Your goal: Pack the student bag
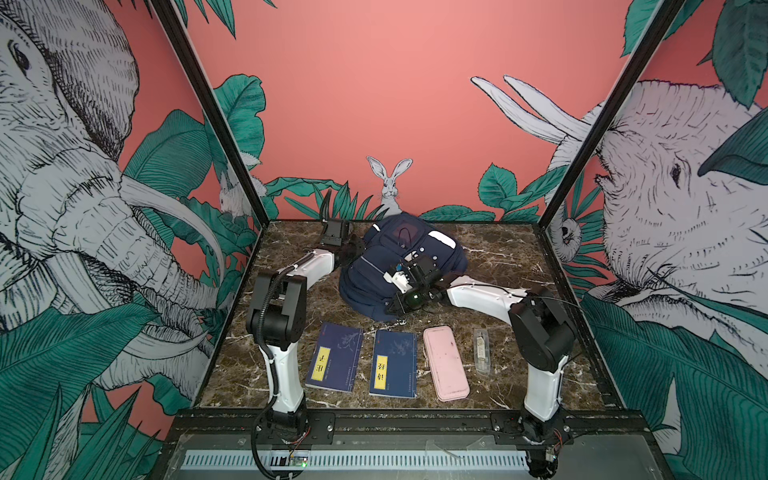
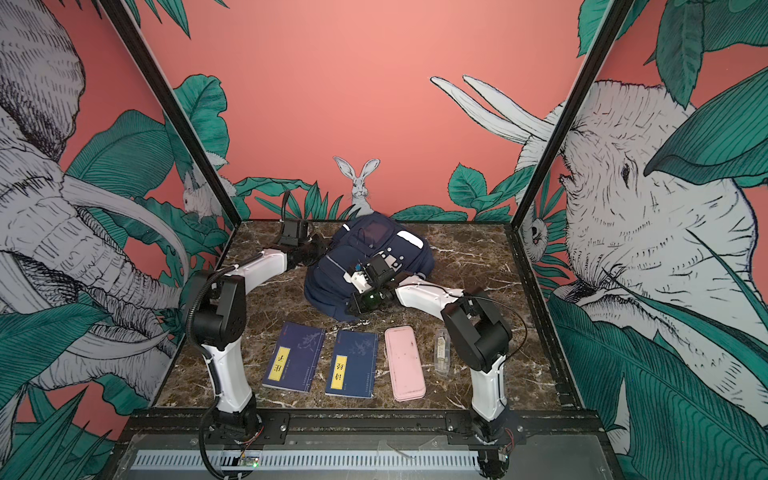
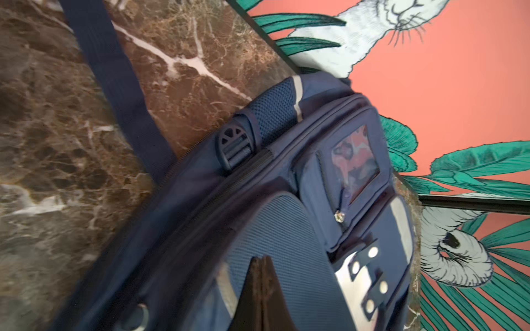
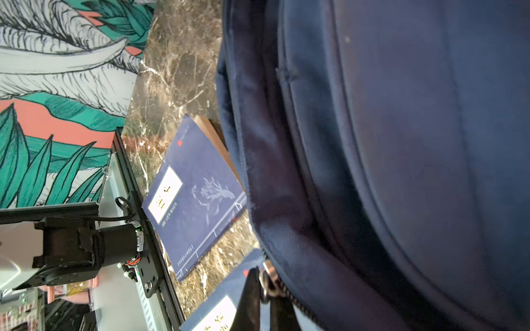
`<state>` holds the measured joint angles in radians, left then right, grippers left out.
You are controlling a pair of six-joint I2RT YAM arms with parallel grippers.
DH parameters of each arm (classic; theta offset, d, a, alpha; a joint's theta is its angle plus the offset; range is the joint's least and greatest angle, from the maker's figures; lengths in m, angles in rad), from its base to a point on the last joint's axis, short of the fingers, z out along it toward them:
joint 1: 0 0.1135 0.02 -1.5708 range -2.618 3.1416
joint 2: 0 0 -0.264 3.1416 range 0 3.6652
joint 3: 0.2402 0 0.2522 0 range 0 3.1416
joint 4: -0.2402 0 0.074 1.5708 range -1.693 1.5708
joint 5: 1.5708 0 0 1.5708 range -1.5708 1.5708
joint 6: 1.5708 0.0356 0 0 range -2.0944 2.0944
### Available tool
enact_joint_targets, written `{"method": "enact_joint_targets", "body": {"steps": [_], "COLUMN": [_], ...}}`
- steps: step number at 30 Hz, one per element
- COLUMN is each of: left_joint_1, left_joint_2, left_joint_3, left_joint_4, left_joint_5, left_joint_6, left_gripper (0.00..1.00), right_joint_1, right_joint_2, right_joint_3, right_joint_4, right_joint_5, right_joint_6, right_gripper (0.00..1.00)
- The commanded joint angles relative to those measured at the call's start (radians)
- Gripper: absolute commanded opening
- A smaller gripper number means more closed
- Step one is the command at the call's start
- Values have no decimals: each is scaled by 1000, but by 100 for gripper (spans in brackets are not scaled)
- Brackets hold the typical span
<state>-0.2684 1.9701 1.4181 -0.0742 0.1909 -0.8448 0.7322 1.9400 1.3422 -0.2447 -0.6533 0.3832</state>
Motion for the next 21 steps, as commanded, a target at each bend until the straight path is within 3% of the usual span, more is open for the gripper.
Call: {"method": "enact_joint_targets", "body": {"steps": [1,4,7,11,15,18,21], "left_joint_1": [-7,-6,-6,-5,-6,-11,-23], "left_joint_2": [-61,-69,-58,-13,60,136,202], "left_joint_3": [-11,-2,87,223,334,431,511], "left_joint_4": [26,9,-117,-304,-432,-529,-601], "left_joint_5": [-10,-18,-44,-55,-19,23,53], "left_joint_6": [-22,5,120,277,389,453,500], "left_gripper": [0,0,0,28,49,59,61], "right_joint_1": [18,20,13,-25,-88,-133,-161], "right_joint_2": [41,61,28,-28,-92,-120,-131], "right_joint_3": [66,96,72,8,-86,-122,-130], "right_joint_4": [32,4,-33,-75,-99,-128,-174], "right_joint_5": [-40,-30,11,29,40,42,55], "right_joint_6": [34,22,-17,-58,-94,-127,-162], "right_gripper": [1,1,1,1,1,1,1]}}
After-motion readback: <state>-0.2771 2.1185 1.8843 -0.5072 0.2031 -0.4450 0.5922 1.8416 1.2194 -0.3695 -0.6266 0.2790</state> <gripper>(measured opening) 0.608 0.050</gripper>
